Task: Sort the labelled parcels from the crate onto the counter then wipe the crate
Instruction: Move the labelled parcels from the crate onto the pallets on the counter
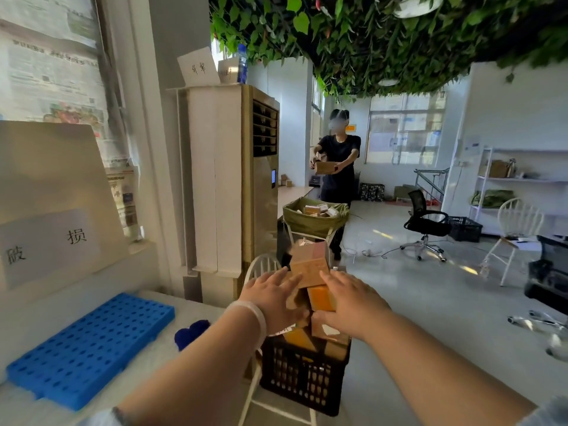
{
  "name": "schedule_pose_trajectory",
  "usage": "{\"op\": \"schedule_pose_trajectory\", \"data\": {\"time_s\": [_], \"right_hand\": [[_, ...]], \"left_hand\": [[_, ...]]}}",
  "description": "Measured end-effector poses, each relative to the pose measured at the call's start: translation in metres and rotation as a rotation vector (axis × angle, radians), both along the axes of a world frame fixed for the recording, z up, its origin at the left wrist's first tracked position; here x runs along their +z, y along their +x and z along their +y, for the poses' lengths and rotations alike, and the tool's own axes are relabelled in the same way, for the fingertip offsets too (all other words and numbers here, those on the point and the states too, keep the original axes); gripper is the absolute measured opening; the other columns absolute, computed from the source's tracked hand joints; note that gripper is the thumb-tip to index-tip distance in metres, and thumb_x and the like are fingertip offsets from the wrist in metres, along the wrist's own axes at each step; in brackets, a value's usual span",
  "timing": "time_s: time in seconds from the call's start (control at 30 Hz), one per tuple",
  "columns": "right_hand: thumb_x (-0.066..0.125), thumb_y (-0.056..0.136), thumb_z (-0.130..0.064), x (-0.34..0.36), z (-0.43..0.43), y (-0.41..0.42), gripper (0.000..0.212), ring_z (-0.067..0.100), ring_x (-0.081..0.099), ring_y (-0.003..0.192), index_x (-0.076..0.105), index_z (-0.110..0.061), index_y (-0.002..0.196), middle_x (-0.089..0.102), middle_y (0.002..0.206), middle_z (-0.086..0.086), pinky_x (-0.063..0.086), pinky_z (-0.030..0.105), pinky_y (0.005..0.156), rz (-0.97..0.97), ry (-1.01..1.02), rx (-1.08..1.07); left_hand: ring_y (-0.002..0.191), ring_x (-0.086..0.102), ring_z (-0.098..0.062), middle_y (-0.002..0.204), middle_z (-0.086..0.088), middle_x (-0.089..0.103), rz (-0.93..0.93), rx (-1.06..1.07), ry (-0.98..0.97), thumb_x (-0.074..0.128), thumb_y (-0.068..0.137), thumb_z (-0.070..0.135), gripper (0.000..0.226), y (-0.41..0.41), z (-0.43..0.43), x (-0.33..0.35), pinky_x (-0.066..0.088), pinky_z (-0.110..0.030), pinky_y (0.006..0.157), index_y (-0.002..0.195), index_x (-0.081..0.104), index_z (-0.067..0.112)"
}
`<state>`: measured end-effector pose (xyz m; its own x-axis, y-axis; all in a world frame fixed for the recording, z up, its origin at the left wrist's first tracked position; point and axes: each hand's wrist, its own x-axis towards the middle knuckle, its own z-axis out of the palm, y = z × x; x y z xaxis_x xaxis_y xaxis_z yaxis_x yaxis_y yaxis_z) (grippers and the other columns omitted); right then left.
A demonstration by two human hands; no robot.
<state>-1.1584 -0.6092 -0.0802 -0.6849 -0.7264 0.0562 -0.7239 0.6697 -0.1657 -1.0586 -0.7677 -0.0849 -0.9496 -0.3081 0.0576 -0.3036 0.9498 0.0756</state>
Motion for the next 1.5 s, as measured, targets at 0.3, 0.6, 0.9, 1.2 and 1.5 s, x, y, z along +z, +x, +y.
{"op": "schedule_pose_trajectory", "data": {"time_s": [0.3, 0.6, 0.9, 1.2, 1.5], "right_hand": [[0.057, 0.086, -0.065, -0.019, -0.058, -0.088, 0.093, 0.021, 0.009, 0.151, 0.004, -0.033, 0.157, 0.006, 0.165, -0.006, 0.021, 0.047, 0.119, -0.044, -0.037, -0.062], [0.054, 0.088, -0.064, -0.042, -0.086, -0.219, 0.088, 0.023, 0.014, 0.15, 0.008, -0.033, 0.156, 0.013, 0.164, -0.005, 0.021, 0.046, 0.12, -0.125, -0.005, -0.094], [0.049, 0.095, -0.055, -0.078, -0.109, -0.343, 0.074, 0.024, 0.022, 0.148, 0.013, -0.035, 0.156, 0.017, 0.163, -0.004, 0.031, 0.045, 0.114, -0.373, -0.077, -0.068], [0.042, 0.093, -0.063, -0.12, -0.16, -0.405, 0.077, 0.026, 0.013, 0.15, 0.008, -0.035, 0.156, 0.012, 0.164, -0.005, 0.028, 0.053, 0.116, -0.508, -0.043, -0.035], [0.024, 0.091, -0.075, -0.145, -0.203, -0.434, 0.081, 0.029, 0.013, 0.15, 0.007, -0.032, 0.157, 0.007, 0.165, -0.003, 0.023, 0.054, 0.118, -0.578, -0.102, -0.171]], "left_hand": [[0.151, 0.001, -0.027, 0.165, 0.007, 0.0, -0.035, -0.05, -0.025, 0.032, 0.096, 0.063, 0.068, -0.099, -0.05, -0.011, 0.005, -0.05, 0.119, 0.153, 0.001, 0.045], [0.151, 0.001, -0.027, 0.164, 0.008, -0.001, -0.081, -0.02, -0.007, 0.034, 0.097, 0.06, 0.066, -0.217, -0.083, -0.037, 0.005, -0.051, 0.119, 0.152, 0.001, 0.047], [0.151, 0.003, -0.026, 0.164, 0.009, 0.003, -0.136, 0.141, 0.132, 0.041, 0.096, 0.057, 0.068, -0.341, -0.091, -0.068, 0.006, -0.053, 0.119, 0.153, 0.005, 0.047], [0.151, 0.002, -0.026, 0.164, 0.009, 0.005, -0.139, 0.278, 0.244, 0.03, 0.098, 0.061, 0.062, -0.385, -0.132, -0.091, 0.007, -0.053, 0.12, 0.153, 0.008, 0.045], [0.148, 0.014, -0.031, 0.163, 0.006, 0.007, -0.199, 0.384, 0.449, 0.033, 0.091, 0.071, 0.066, -0.418, -0.181, -0.119, 0.019, -0.055, 0.117, 0.15, 0.009, 0.053]]}}
